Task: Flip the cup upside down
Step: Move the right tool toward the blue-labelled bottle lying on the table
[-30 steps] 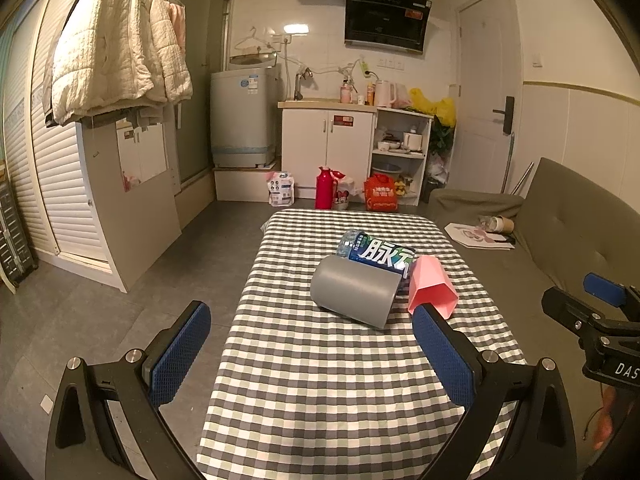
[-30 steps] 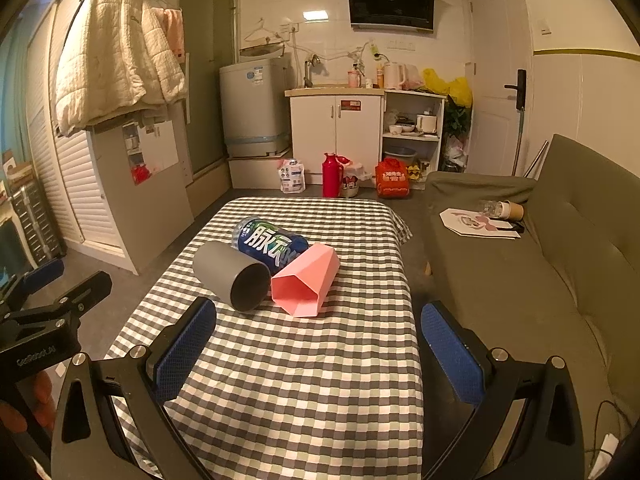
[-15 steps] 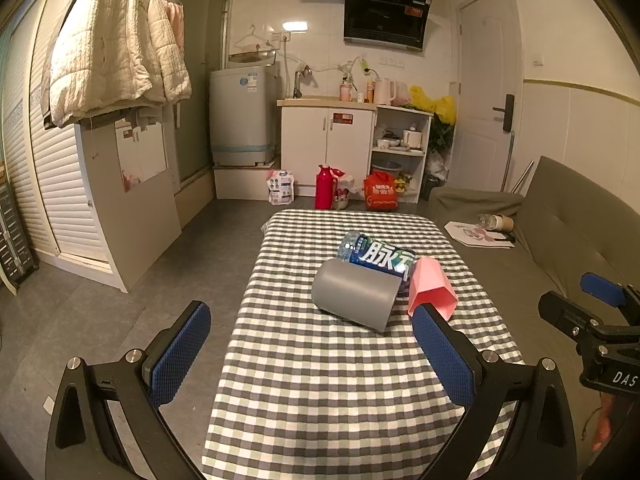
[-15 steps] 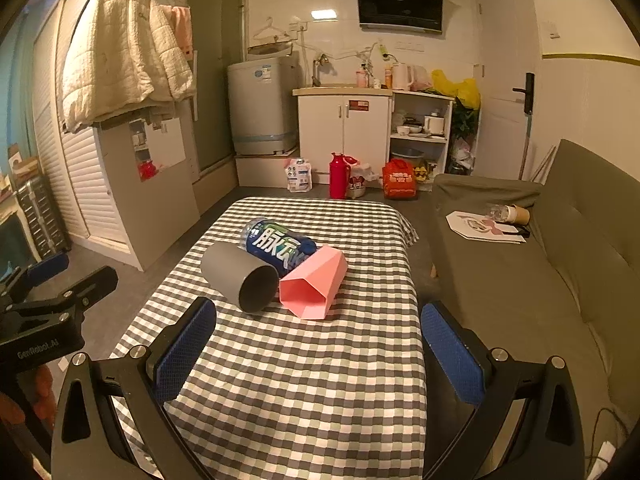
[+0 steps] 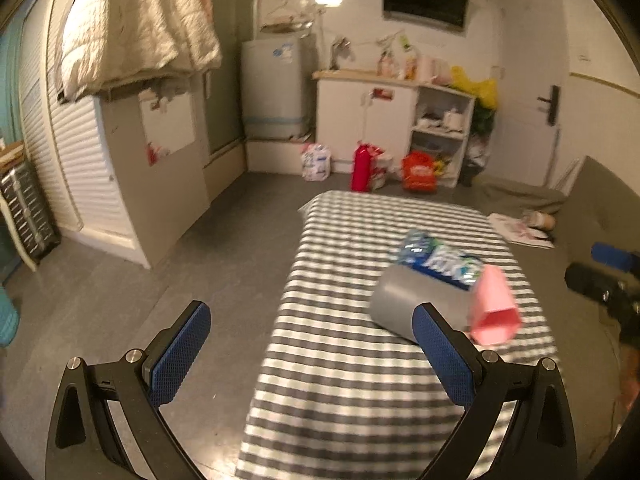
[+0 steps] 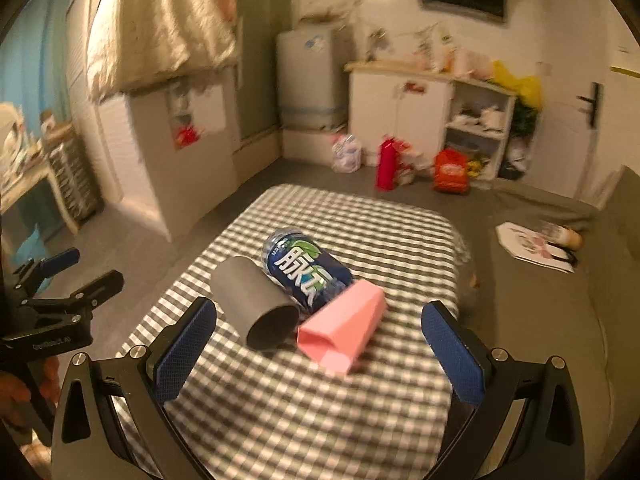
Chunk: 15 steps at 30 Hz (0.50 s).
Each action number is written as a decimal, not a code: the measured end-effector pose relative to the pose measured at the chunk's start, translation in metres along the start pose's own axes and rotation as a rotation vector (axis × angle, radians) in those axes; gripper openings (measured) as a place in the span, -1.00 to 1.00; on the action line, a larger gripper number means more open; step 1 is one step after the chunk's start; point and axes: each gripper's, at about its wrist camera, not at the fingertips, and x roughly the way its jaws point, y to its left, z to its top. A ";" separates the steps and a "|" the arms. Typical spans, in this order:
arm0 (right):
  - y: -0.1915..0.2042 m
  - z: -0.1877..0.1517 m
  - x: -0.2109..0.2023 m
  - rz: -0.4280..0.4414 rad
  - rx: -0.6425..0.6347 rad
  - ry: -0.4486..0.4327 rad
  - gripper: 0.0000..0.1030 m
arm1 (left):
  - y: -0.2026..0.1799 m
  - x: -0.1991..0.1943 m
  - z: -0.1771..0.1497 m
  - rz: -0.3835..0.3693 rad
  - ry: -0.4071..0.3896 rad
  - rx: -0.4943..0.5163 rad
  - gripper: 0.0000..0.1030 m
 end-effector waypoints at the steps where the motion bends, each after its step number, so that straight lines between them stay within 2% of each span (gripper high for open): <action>1: -0.003 0.011 0.021 0.028 -0.029 0.051 0.99 | 0.003 0.009 0.000 0.006 0.012 -0.006 1.00; 5: -0.005 0.032 0.088 0.100 -0.127 0.197 0.75 | 0.011 0.045 0.002 0.053 0.049 0.005 1.00; 7: -0.004 0.040 0.121 0.110 -0.164 0.256 0.73 | 0.011 0.060 0.003 0.065 0.060 0.015 1.00; 10: -0.004 0.051 0.155 0.147 -0.187 0.297 0.73 | 0.012 0.086 0.005 0.082 0.078 0.029 1.00; 15: 0.003 0.056 0.197 0.177 -0.255 0.371 0.72 | 0.011 0.109 0.006 0.079 0.108 0.030 1.00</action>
